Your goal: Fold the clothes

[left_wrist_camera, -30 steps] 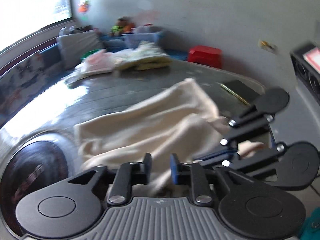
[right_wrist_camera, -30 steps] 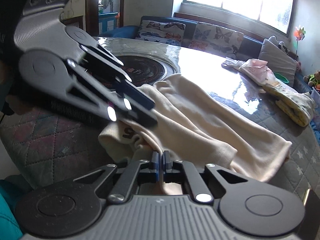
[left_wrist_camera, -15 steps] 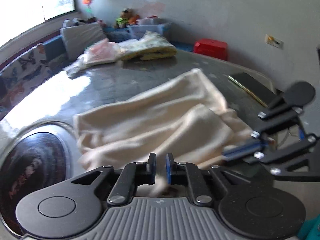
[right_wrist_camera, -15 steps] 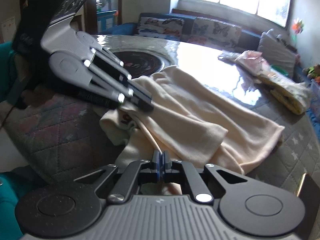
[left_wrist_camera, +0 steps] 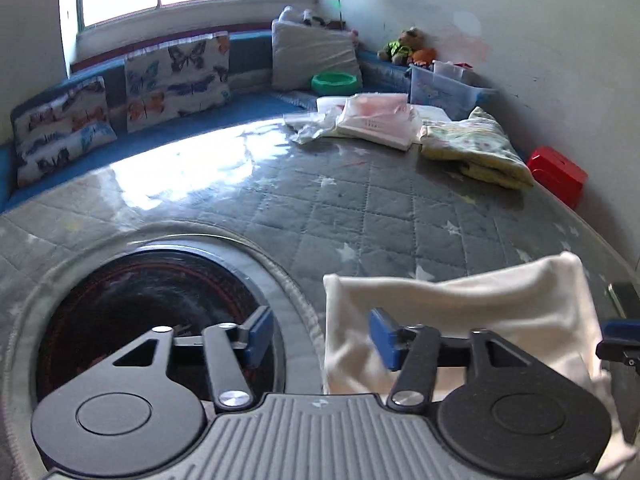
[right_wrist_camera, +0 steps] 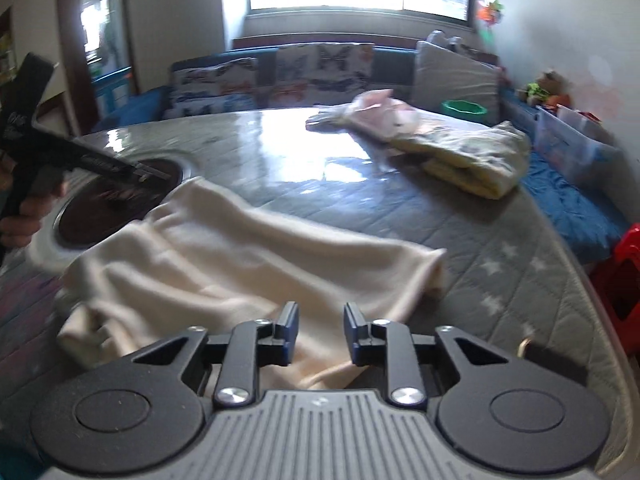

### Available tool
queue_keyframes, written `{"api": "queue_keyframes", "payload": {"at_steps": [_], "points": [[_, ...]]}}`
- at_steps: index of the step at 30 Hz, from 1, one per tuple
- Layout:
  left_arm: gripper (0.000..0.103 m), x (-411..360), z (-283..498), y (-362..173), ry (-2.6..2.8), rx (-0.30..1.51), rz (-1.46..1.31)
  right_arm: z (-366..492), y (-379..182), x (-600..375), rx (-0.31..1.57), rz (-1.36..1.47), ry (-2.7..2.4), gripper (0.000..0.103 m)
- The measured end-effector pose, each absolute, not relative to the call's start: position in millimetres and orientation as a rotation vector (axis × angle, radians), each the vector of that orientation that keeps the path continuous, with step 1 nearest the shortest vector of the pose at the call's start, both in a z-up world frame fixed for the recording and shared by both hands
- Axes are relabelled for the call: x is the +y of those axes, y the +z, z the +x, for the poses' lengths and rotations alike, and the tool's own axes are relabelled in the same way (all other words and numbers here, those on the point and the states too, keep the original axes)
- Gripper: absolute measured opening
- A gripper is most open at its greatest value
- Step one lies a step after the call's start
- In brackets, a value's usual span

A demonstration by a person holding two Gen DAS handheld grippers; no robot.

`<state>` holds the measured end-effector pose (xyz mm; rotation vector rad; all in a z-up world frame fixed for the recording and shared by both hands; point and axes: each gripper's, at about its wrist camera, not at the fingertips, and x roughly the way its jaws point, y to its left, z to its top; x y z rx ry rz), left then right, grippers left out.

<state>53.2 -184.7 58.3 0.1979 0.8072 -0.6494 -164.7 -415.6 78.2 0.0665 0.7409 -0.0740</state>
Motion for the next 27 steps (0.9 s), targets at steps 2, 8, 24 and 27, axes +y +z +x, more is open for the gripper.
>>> {"api": "queue_keyframes", "payload": {"at_steps": [2,8,24,27], "points": [[0.069,-190,66,56,-0.643,0.830,0.182,-155,79,-429,0.735,0.091,-0.099,0.030],[0.072,-200,102,46,-0.636,0.941,0.058,-122,79,-481,0.731,0.256,-0.188,0.031],[0.013,-225,114,34,-0.740,0.970,0.104,-96,66,-511,0.755,0.439,-0.152,0.005],[0.011,-213,115,43,-0.754,0.938,0.034,-103,77,-506,0.684,0.406,-0.151,0.004]]}}
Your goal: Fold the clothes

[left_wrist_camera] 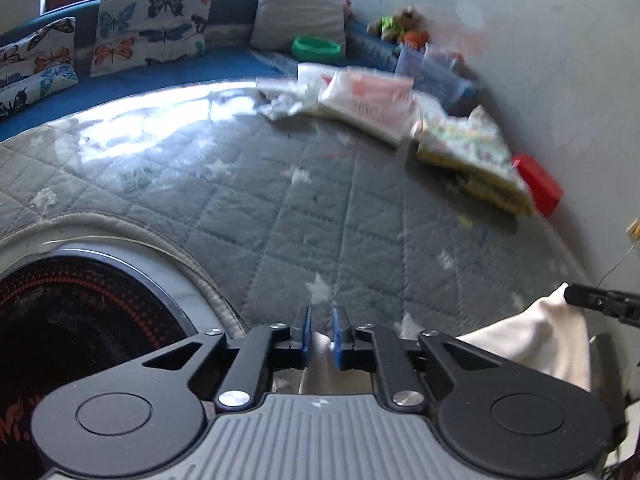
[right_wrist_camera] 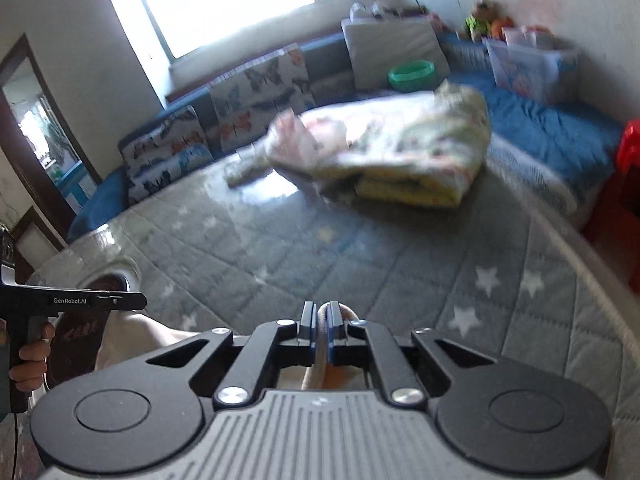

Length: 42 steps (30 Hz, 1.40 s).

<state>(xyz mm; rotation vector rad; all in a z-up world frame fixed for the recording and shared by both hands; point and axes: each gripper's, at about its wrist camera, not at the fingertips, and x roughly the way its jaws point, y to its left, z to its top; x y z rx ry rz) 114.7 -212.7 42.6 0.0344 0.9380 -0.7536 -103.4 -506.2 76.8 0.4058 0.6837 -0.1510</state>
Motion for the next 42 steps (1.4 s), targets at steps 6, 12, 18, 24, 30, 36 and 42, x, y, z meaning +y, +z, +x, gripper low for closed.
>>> {"api": "queue_keyframes", "payload": {"at_steps": [6,12,18,24,30,36,42], "points": [[0.005,-176,99,68,-0.877,0.767,-0.073,-129,100,-503,0.544,0.351,-0.129,0.004],[0.005,-165,85,60,-0.941,0.765,0.097,-130,75,-506,0.756,0.243,-0.172,0.005],[0.025,-176,113,51,-0.809,0.866,-0.014,-119,75,-530,0.724,0.410,-0.222,0.014],[0.064,-202,130,45,-0.744,0.924,-0.017,-89,74,-550,0.712,0.558,-0.208,0.031],[0.037,-220,127,28,-0.747,0.963,0.052,-82,51,-553,0.756,0.617,-0.192,0.031],[0.014,-212,116,34,-0.782,0.921,0.043,-93,57,-544,0.692,0.607,-0.128,0.007],[0.013,-182,91,56,-0.886,0.834,0.009,-133,86,-526,0.605,0.503,-0.008,0.007]]}}
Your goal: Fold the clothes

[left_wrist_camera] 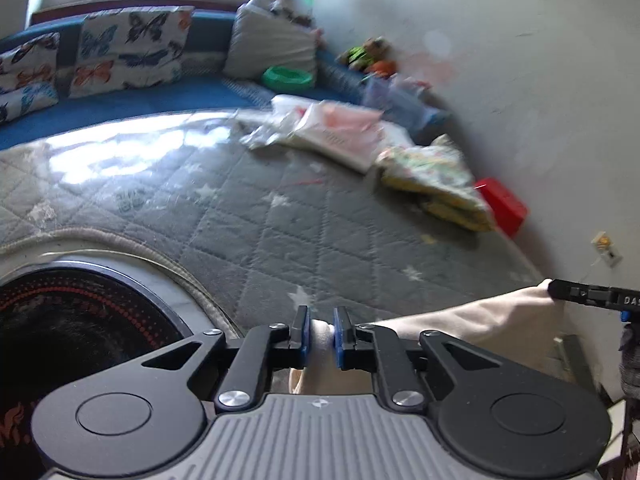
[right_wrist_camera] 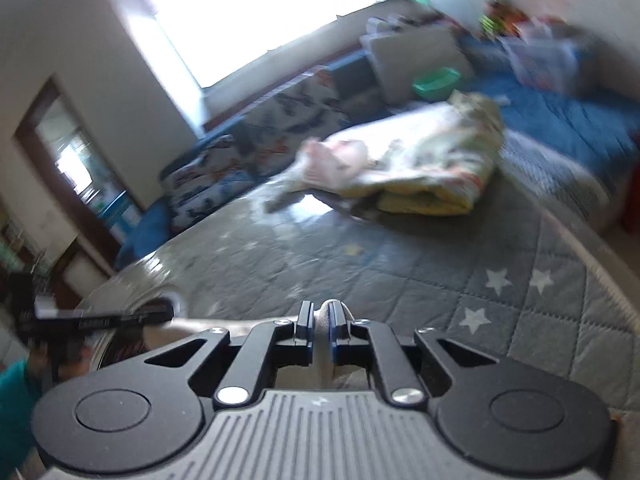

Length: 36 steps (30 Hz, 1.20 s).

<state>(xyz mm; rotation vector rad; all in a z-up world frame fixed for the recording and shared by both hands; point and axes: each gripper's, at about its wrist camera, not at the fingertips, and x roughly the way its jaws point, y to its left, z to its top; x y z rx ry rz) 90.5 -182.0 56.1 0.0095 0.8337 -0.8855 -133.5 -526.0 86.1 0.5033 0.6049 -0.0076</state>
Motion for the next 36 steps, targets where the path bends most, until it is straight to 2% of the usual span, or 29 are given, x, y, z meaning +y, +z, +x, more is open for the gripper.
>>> {"api": "queue_keyframes", "payload": {"at_steps": [6,10,15,16,17,18,21,22,25,30,32,33,34,36], "points": [[0.013,-150,46,60,-1.023,0.765,0.125,-184,90,-492,0.653,0.315,0.165,0.007],[0.016,-134,21,52,-1.101,0.756,0.223,-209,78,-469,0.787,0.219,0.258,0.007],[0.026,-118,15,57,-1.117,0.740,0.198,-217,86,-474,0.747,0.264,0.216,0.015],[0.032,-115,17,60,-1.114,0.731,0.180,-216,88,-477,0.729,0.285,0.201,0.021],[0.042,-113,19,63,-1.101,0.725,0.162,-213,90,-485,0.706,0.331,0.173,0.024],[0.045,-112,21,65,-1.083,0.723,0.143,-209,90,-490,0.694,0.359,0.150,0.031],[0.049,-114,34,69,-1.030,0.744,0.072,-196,90,-505,0.660,0.454,0.095,0.031],[0.053,-117,39,69,-1.012,0.762,0.050,-191,89,-509,0.658,0.484,0.079,0.031],[0.056,-130,54,62,-0.974,0.831,0.010,-178,83,-518,0.666,0.570,0.048,0.031],[0.052,-149,65,43,-0.954,0.922,-0.002,-164,68,-509,0.742,0.579,0.076,0.033],[0.029,-152,62,40,-0.958,0.919,0.016,-161,61,-501,0.778,0.566,0.097,0.033],[0.027,-153,59,40,-0.961,0.911,0.026,-160,59,-499,0.788,0.561,0.105,0.033],[0.019,-154,56,39,-0.964,0.903,0.037,-161,59,-495,0.791,0.543,0.111,0.031],[0.015,-152,50,44,-0.978,0.868,0.053,-162,62,-484,0.778,0.453,0.114,0.015]]}}
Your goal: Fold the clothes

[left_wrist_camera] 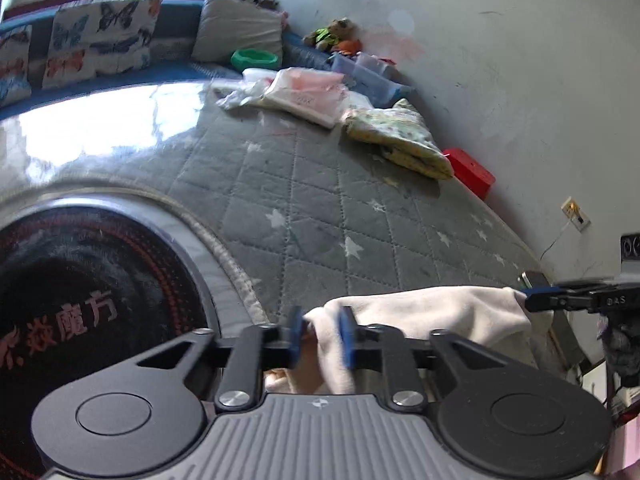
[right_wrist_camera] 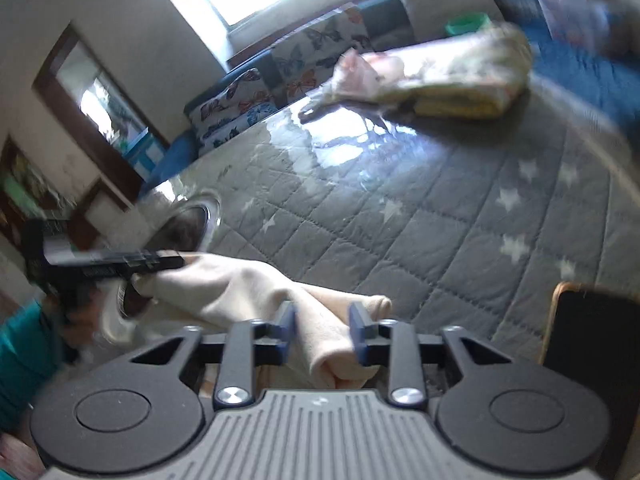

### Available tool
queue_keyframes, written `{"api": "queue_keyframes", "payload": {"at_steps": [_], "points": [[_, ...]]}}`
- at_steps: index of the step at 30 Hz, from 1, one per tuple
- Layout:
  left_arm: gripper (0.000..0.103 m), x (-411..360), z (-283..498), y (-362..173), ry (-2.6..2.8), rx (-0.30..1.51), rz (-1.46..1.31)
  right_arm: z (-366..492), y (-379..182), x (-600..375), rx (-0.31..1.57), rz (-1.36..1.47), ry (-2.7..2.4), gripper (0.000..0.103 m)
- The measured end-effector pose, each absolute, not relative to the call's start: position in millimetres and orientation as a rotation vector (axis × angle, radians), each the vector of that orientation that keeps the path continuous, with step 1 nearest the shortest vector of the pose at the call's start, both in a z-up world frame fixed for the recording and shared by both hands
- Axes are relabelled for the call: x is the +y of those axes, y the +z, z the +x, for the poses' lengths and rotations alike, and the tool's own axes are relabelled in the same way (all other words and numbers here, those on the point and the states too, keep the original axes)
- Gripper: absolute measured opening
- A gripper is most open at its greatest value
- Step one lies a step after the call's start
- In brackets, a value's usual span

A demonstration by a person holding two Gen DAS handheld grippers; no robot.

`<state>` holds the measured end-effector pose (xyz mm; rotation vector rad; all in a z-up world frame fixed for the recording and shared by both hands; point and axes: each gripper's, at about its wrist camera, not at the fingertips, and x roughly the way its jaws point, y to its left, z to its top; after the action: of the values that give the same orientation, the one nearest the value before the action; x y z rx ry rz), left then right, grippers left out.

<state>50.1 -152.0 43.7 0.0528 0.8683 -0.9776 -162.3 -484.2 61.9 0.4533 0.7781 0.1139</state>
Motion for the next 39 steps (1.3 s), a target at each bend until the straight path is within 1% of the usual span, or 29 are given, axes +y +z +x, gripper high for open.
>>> {"api": "queue_keyframes", "payload": {"at_steps": [1,2,6,9,12,13,15,16,17,19,21,22,23,27,28,29,34,36,37,38,39], "points": [[0.014,-151,47,47,-0.986,0.849,0.056,-165,65,-479,0.760,0.426,0.130,0.008],[0.013,-148,43,52,-1.000,0.827,0.052,-167,69,-475,0.742,0.399,0.145,0.007],[0.013,-133,26,71,-1.078,0.729,0.037,-183,89,-456,0.660,0.257,0.225,0.006],[0.013,-120,7,78,-1.154,0.682,0.073,-196,93,-440,0.688,0.150,0.295,0.006],[0.013,-109,-10,72,-1.207,0.675,0.138,-208,90,-430,0.745,0.124,0.378,0.007],[0.014,-105,-15,68,-1.214,0.683,0.159,-211,89,-430,0.753,0.130,0.370,0.010],[0.017,-98,-23,62,-1.221,0.696,0.198,-218,87,-432,0.766,0.151,0.356,0.014],[0.020,-95,-24,60,-1.218,0.697,0.203,-220,86,-435,0.770,0.166,0.350,0.018],[0.024,-91,-26,59,-1.215,0.696,0.203,-223,87,-438,0.763,0.184,0.337,0.019],[0.028,-83,-26,61,-1.209,0.687,0.187,-226,88,-445,0.750,0.218,0.301,0.019],[0.036,-78,-25,64,-1.195,0.673,0.168,-226,89,-452,0.739,0.239,0.257,0.020],[0.044,-77,-24,66,-1.186,0.665,0.163,-225,88,-454,0.745,0.247,0.245,0.022],[0.050,-76,-23,68,-1.178,0.659,0.158,-224,86,-456,0.756,0.255,0.240,0.029],[0.057,-80,-24,67,-1.173,0.661,0.159,-228,79,-456,0.783,0.269,0.260,0.042],[0.059,-82,-23,66,-1.174,0.668,0.157,-230,78,-455,0.785,0.266,0.258,0.048],[0.059,-84,-22,64,-1.173,0.676,0.156,-231,77,-455,0.788,0.266,0.255,0.049],[0.059,-95,-16,58,-1.166,0.702,0.148,-233,65,-451,0.822,0.264,0.223,0.049],[0.057,-100,-15,56,-1.164,0.706,0.148,-232,62,-448,0.817,0.250,0.219,0.045],[0.057,-101,-14,56,-1.165,0.709,0.147,-230,62,-446,0.816,0.242,0.213,0.043],[0.055,-103,-14,55,-1.166,0.712,0.148,-229,62,-444,0.815,0.233,0.208,0.035],[0.053,-105,-13,54,-1.168,0.716,0.152,-227,61,-443,0.819,0.220,0.211,0.031]]}}
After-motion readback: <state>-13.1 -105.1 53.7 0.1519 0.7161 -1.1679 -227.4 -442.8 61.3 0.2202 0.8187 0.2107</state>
